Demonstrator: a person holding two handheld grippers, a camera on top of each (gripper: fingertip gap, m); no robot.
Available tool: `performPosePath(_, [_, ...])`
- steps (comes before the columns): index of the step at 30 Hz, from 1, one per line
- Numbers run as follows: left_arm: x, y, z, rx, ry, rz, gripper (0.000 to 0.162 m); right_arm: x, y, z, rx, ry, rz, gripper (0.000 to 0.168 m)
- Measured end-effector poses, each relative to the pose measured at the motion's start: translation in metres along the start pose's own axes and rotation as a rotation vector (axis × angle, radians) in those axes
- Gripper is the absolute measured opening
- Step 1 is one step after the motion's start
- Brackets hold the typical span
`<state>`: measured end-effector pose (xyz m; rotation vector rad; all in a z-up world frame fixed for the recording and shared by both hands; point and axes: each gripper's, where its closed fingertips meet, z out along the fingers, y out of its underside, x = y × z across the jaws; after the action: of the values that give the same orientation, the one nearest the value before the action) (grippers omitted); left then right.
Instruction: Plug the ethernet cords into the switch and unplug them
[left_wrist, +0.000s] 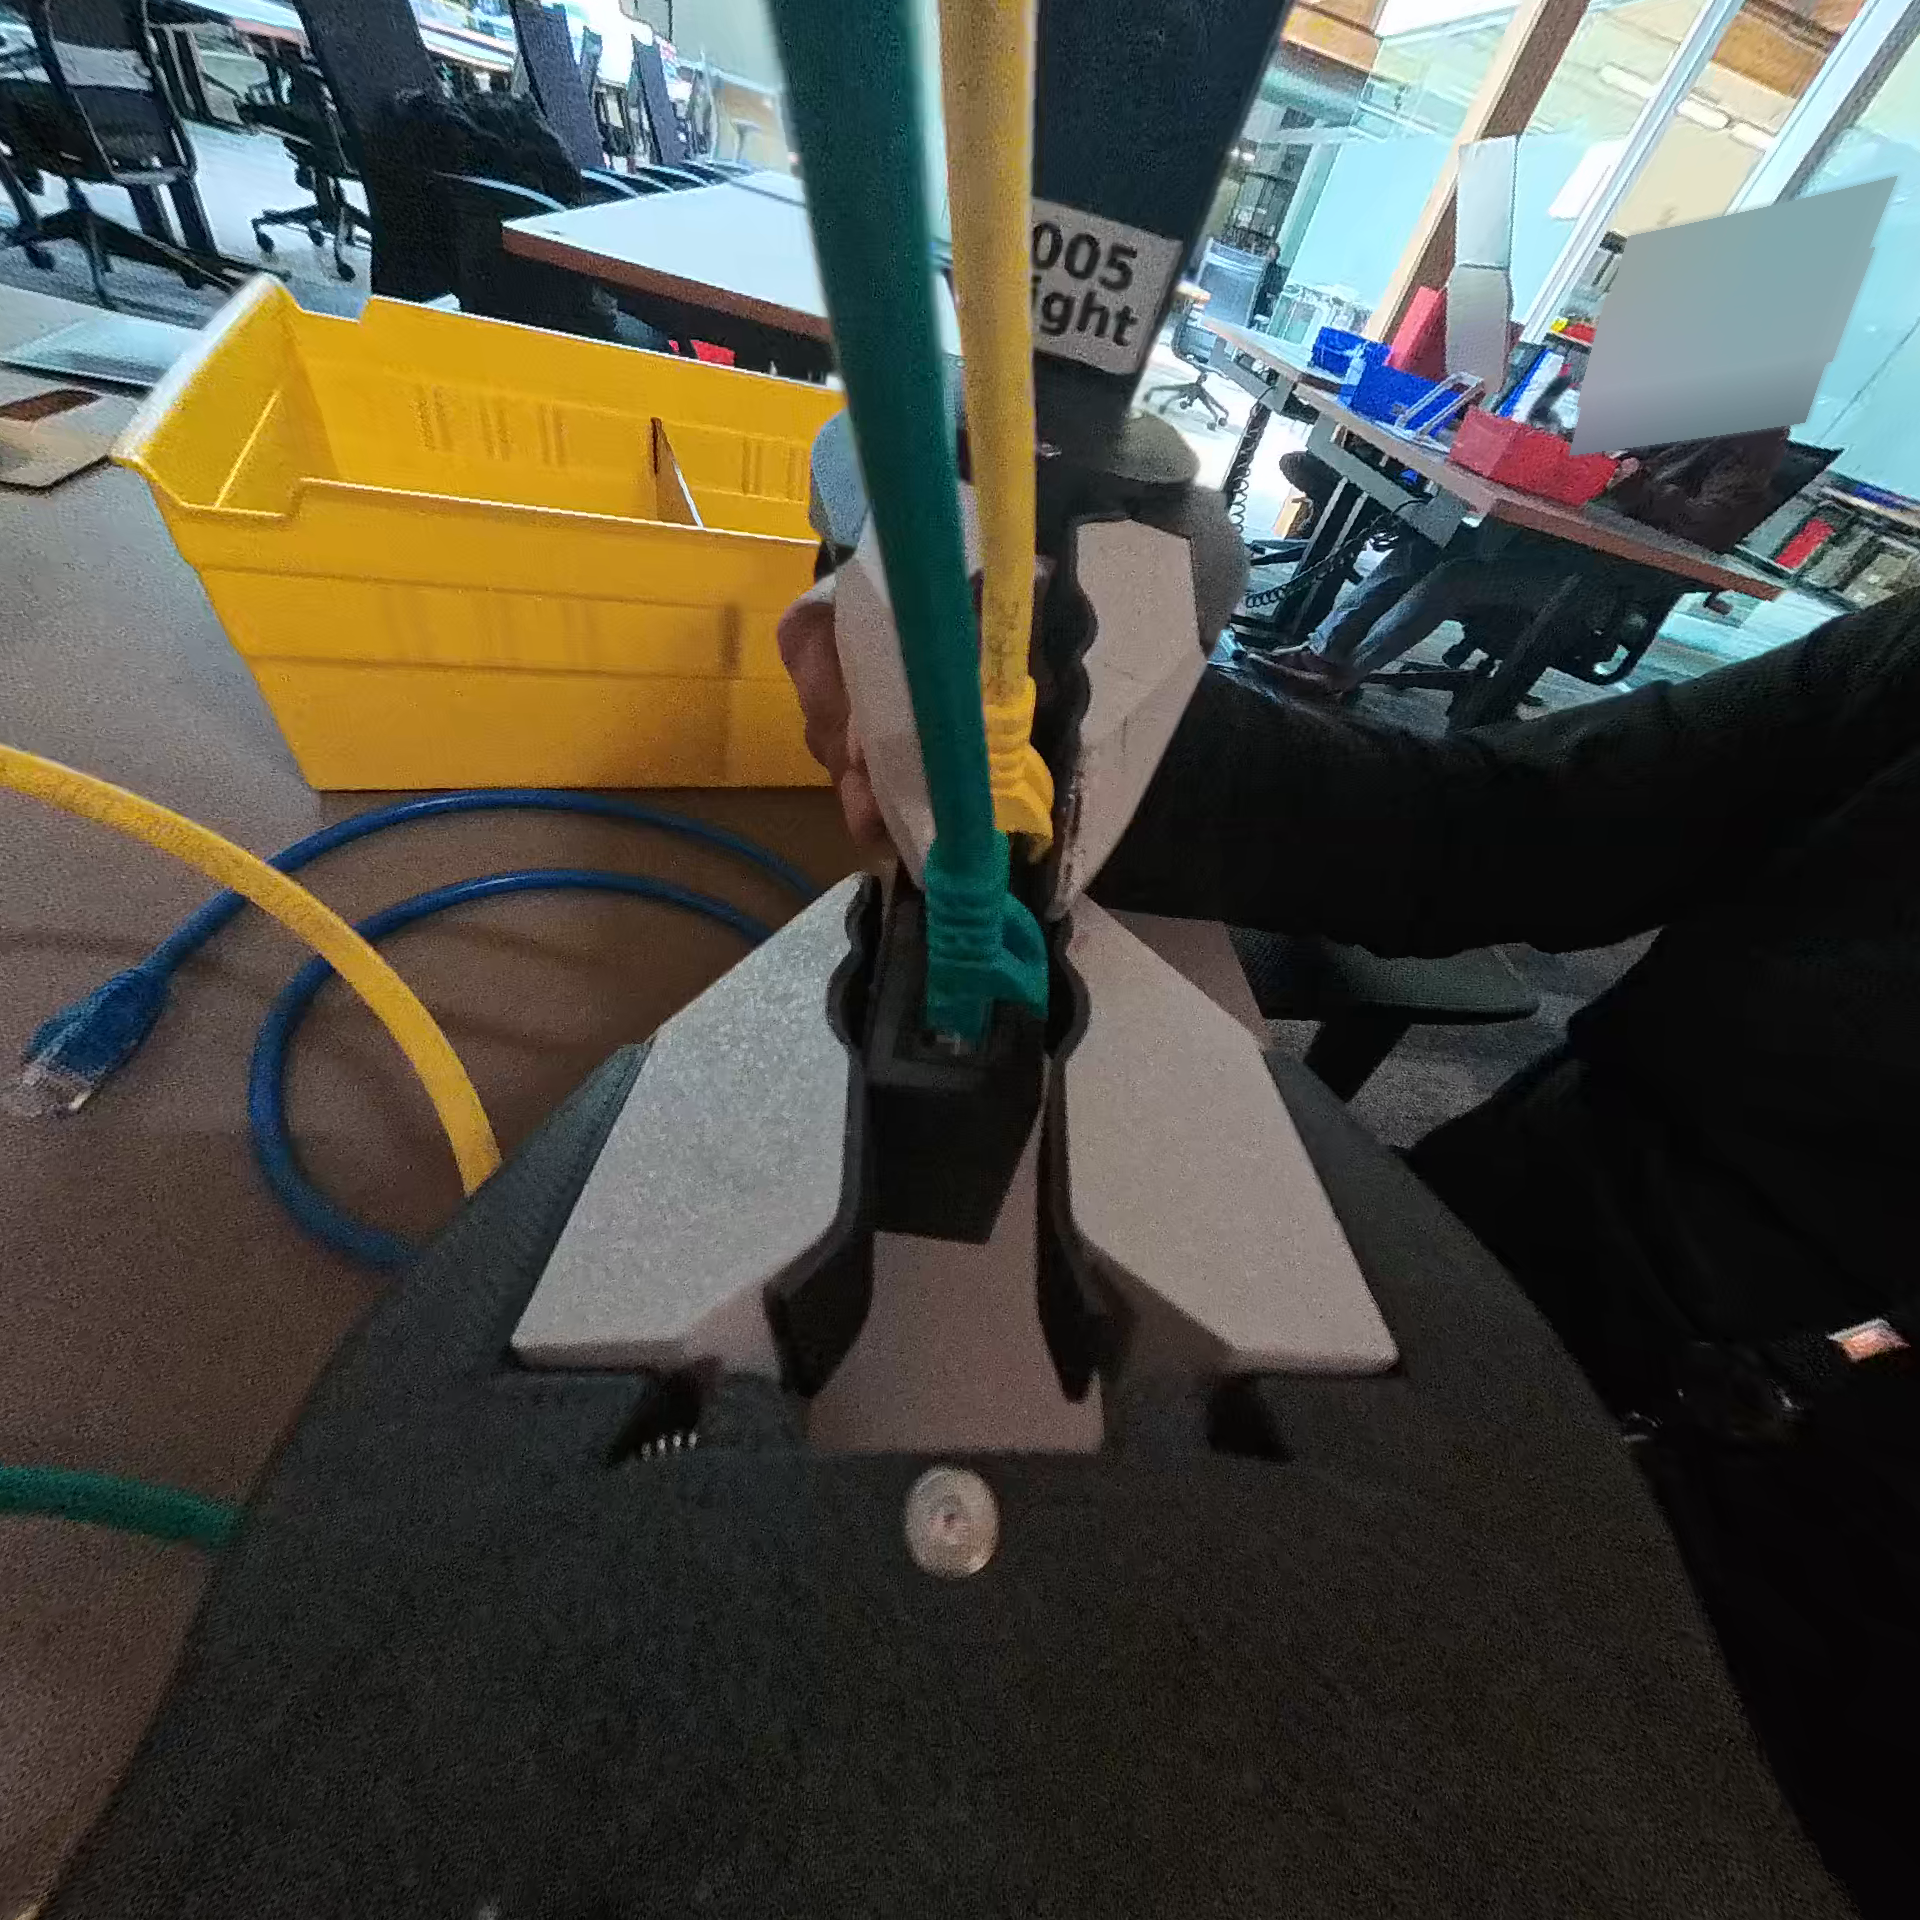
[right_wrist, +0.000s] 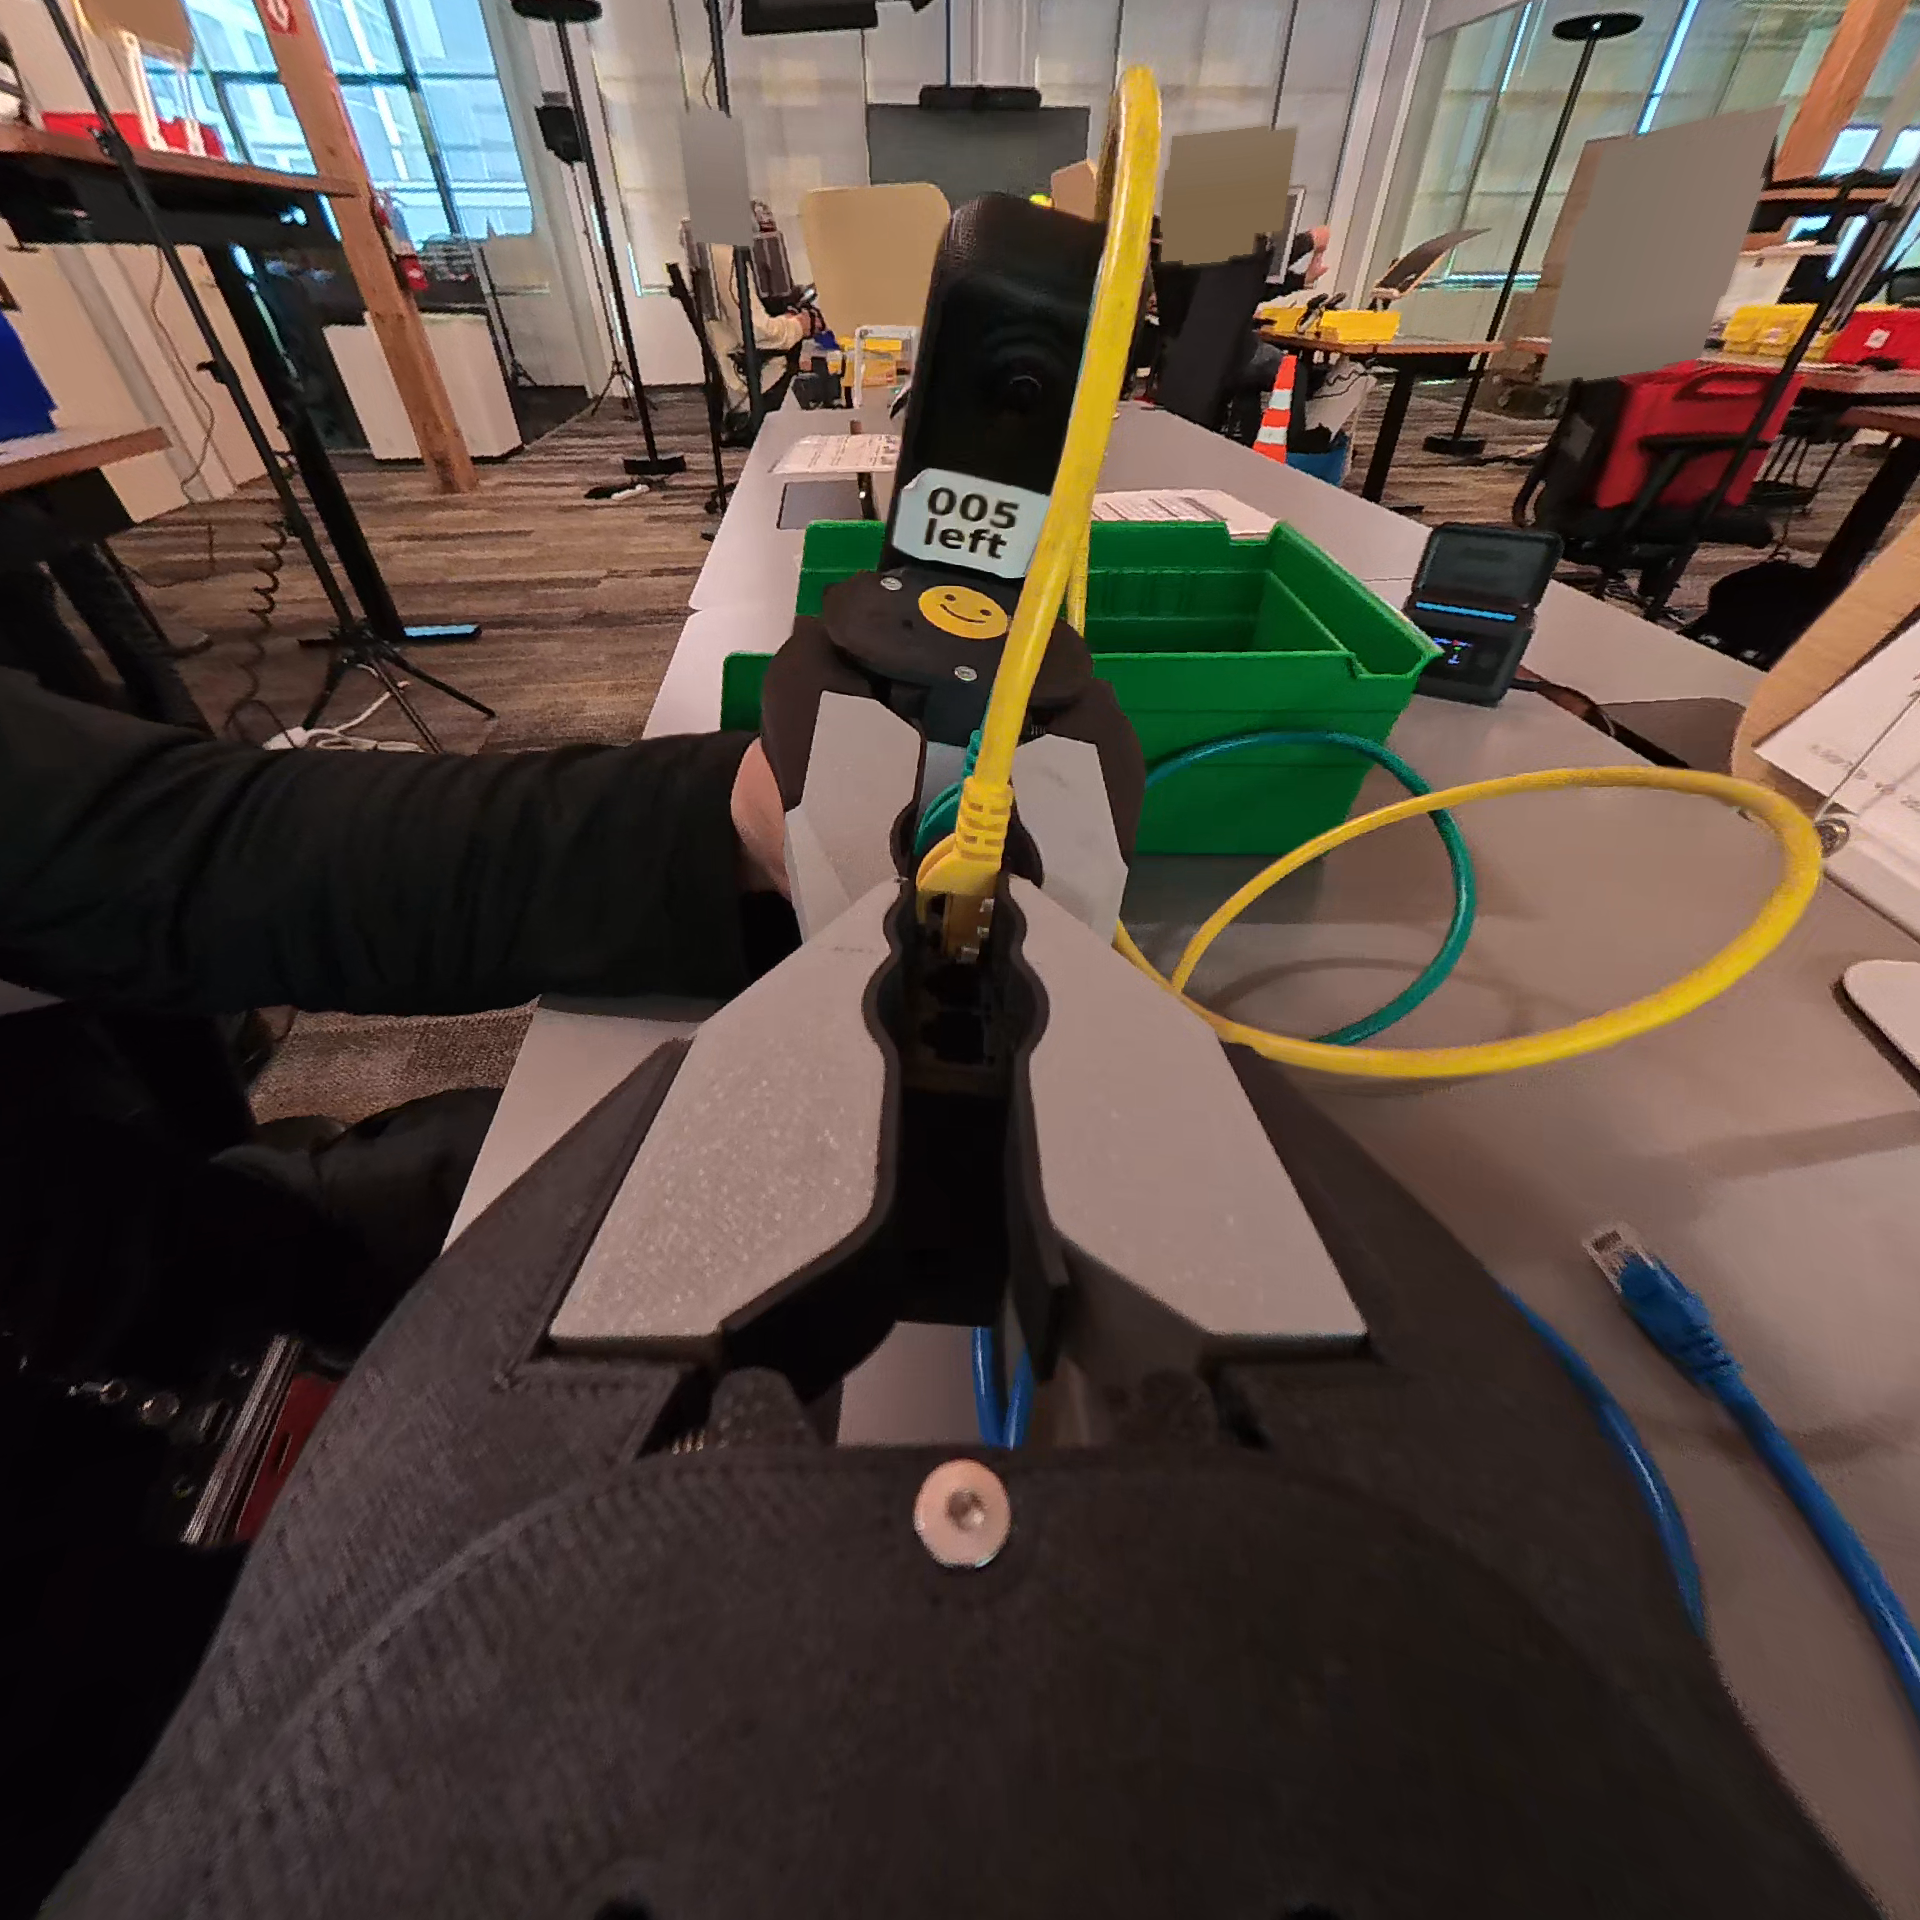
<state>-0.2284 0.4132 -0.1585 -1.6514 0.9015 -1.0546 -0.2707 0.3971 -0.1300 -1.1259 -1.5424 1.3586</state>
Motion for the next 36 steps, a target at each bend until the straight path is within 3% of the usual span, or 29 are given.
performPosePath(10, [-0.004, -0.011, -0.008, 0.078, -0.003, -0.062, 0.026, 0.012, -0.014, 0.003, 0.165, 0.019, 0.172, 0.011])
performPosePath(12, [-0.002, 0.002, 0.005, 0.007, -0.005, -0.090, 0.027, 0.025, -0.037, -0.011, 0.334, 0.046, 0.236, 0.009])
performPosePath(14, [-0.002, 0.011, 0.018, -0.050, -0.023, -0.073, 0.026, 0.029, -0.045, -0.021, 0.392, 0.022, 0.288, 0.009])
performPosePath(17, [-0.012, 0.020, 0.027, -0.095, -0.079, -0.034, 0.026, 0.034, -0.033, -0.020, 0.304, 0.095, 0.222, 0.010])
performPosePath(20, [-0.017, 0.020, 0.023, -0.080, -0.098, -0.053, 0.026, 0.038, -0.039, -0.030, 0.330, 0.144, 0.176, 0.009])
performPosePath(26, [0.006, 0.024, 0.026, -0.125, 0.032, 0.009, 0.026, 0.053, -0.046, -0.047, 0.381, 0.297, 0.133, 0.010])
performPosePath(30, [0.007, 0.035, 0.032, -0.189, 0.026, 0.030, 0.026, 0.056, -0.048, -0.051, 0.350, 0.428, 0.031, 0.010])
performPosePath(36, [-0.001, 0.037, 0.027, -0.196, 0.003, -0.027, 0.026, 0.057, -0.119, -0.108, 0.519, 0.661, -0.107, 0.009])
